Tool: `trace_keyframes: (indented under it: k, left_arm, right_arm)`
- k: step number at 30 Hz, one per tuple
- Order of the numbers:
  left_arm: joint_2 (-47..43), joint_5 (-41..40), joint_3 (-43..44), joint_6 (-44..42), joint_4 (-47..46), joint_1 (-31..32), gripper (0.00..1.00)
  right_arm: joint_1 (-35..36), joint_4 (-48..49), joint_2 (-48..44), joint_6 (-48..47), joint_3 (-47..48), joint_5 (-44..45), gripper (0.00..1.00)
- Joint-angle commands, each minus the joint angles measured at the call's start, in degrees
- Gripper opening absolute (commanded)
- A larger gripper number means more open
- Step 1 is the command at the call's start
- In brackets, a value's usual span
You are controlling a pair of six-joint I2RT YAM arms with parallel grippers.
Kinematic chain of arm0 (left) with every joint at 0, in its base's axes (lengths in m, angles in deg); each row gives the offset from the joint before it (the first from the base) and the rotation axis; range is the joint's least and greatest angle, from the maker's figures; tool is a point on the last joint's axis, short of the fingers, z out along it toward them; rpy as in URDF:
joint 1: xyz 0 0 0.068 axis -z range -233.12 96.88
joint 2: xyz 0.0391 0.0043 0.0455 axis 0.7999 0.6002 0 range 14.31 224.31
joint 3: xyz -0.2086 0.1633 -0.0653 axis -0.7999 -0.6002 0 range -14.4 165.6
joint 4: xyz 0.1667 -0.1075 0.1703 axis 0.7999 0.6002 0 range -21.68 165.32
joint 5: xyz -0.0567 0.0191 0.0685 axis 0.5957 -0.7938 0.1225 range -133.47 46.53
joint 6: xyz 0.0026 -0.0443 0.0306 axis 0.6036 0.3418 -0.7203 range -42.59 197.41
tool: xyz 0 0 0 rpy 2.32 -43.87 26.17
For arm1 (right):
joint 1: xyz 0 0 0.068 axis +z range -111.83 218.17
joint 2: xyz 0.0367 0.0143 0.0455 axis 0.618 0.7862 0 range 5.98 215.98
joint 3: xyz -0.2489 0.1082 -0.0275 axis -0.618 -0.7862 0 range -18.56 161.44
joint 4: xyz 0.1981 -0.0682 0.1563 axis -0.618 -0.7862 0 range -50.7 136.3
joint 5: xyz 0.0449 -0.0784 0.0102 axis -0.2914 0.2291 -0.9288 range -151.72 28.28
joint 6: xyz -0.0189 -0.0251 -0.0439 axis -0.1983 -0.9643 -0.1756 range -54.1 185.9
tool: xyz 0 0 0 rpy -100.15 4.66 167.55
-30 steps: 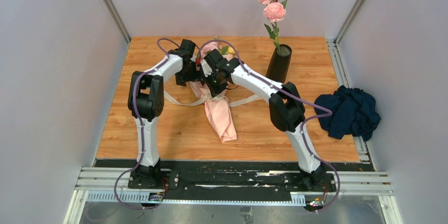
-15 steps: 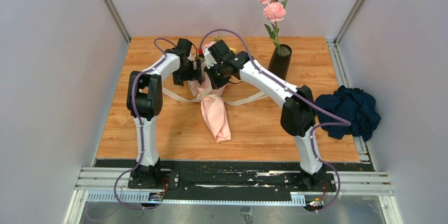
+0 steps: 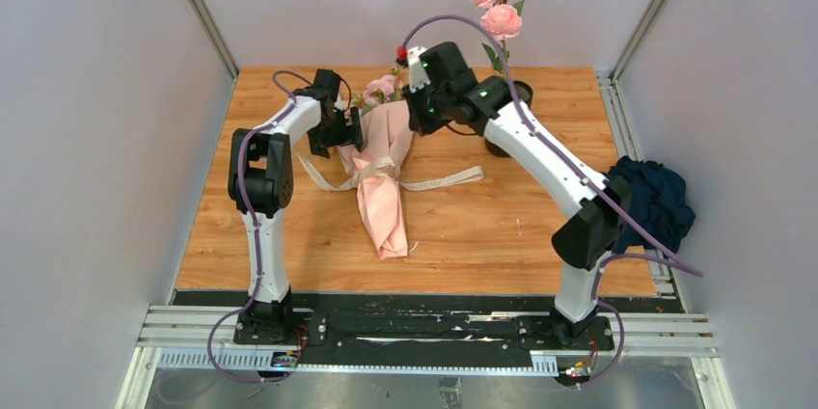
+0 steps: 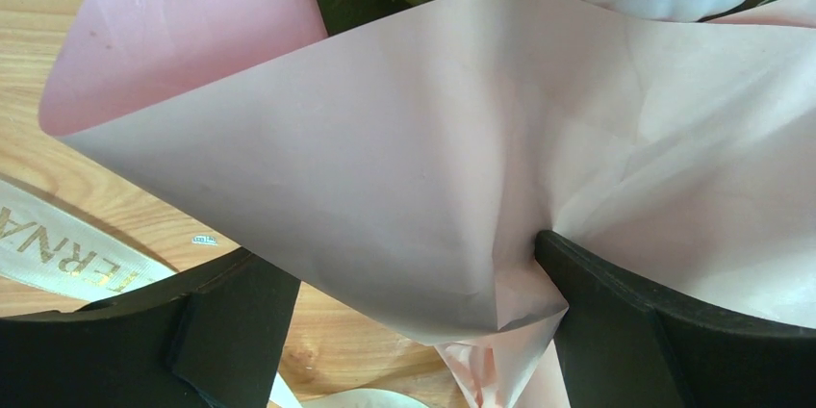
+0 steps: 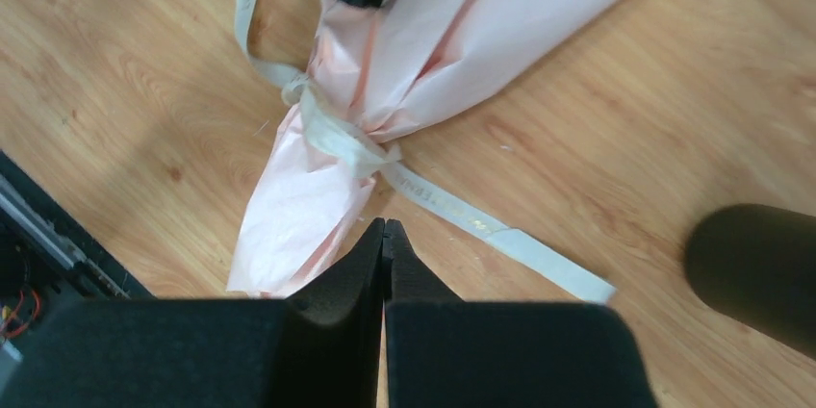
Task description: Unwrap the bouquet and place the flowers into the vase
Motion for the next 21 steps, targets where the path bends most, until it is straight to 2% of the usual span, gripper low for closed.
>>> trace_keyframes:
  k: [1, 2, 4, 5, 7, 12, 17, 21]
  left_arm:
    - [2.1, 0.7, 0.6, 0.3, 1.6, -0.9, 1.0]
    - [2.0, 0.9, 0.7, 0.5, 1.6, -0.9, 1.0]
    - [1.8, 1.3, 0.6, 0.7, 1.6, -0.9, 1.0]
    - [1.5, 1.6, 0.4, 0.8, 1.5, -0.9, 1.0]
    - [0.9, 1.7, -0.2, 0.9, 1.2, -0.9, 1.0]
    - [0.0, 1.7, -1.4, 0.7, 0.5, -0.9, 1.0]
    - [0.5, 2.0, -1.3, 0.9, 0.5, -0.9, 1.0]
    - [0.8, 2.3, -1.4, 1.0, 0.3, -0.9, 1.0]
  right_arm:
    - [-2.9, -1.4, -2.5, -1.0, 0.4, 0.3, 0.12]
    - [-2.8, -1.9, 0.2, -1.2, 1.6, -0.6, 0.27]
    - [-2.0, -3.7, 5.8, -1.7, 4.7, -1.7, 0.49]
    - [-1.1, -4.2, 8.3, -2.3, 6.1, -1.2, 0.58]
    - [-0.3, -4.8, 12.7, -2.7, 8.8, -1.1, 0.68]
    - [0.4, -5.1, 18.8, -3.1, 13.0, -3.8, 0.76]
    - [0.5, -5.4, 20.5, -3.9, 11.9, -5.1, 0.77]
    - [0.5, -5.0, 20.1, -3.8, 9.6, -5.3, 0.74]
